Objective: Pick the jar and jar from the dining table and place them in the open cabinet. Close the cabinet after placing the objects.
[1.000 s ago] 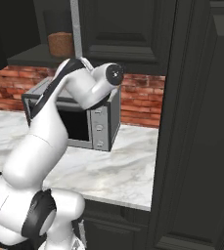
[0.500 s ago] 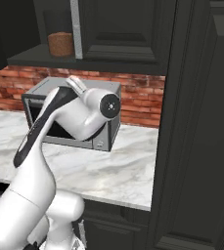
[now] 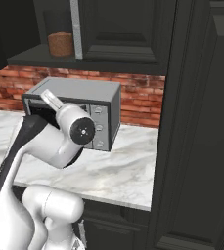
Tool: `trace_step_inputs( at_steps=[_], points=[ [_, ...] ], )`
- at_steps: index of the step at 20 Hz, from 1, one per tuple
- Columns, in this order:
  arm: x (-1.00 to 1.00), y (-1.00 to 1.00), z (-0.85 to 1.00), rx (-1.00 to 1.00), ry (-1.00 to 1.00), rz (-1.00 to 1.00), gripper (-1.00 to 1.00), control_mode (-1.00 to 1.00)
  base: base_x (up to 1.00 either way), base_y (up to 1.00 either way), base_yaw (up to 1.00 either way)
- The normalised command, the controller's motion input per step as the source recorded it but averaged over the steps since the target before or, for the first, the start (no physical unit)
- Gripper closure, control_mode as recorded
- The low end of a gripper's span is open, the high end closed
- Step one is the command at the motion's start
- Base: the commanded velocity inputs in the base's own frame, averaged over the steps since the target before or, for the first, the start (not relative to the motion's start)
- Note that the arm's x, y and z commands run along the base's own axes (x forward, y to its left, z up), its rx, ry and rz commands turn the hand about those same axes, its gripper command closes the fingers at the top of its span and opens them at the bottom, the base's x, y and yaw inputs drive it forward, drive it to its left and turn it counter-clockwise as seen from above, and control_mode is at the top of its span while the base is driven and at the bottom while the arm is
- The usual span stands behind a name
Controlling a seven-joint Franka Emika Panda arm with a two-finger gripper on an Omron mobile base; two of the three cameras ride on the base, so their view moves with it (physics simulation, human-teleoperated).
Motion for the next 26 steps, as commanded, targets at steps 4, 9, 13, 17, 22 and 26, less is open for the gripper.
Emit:
trace_step_inputs(
  at_steps=[4,9,13,17,22,26],
  points=[
    [-0.17,0.3,-0.27,-0.13,0.0,-0.02,-1.0,-1.0,0.0,0.0,0.0],
    [-0.5,0.27,-0.08,-0.1,-0.13,0.0,-1.0,-1.0,0.0,0.0,0.0],
    [-0.46,0.42,0.0,-0.14,-0.13,0.0,-1.0,-1.0,0.0,0.0,0.0],
    [-0.5,0.33,-0.05,-0.14,-0.12,0.02,-1.0,-1.0,0.0,0.0,0.0],
    [-0.41,0.56,-0.06,-0.17,-0.13,0.01,-1.0,-1.0,0.0,0.0,0.0],
    [-0.34,0.49,-0.11,-0.13,-0.14,0.0,-1.0,-1.0,0.0,0.0,0.0]
  ],
)
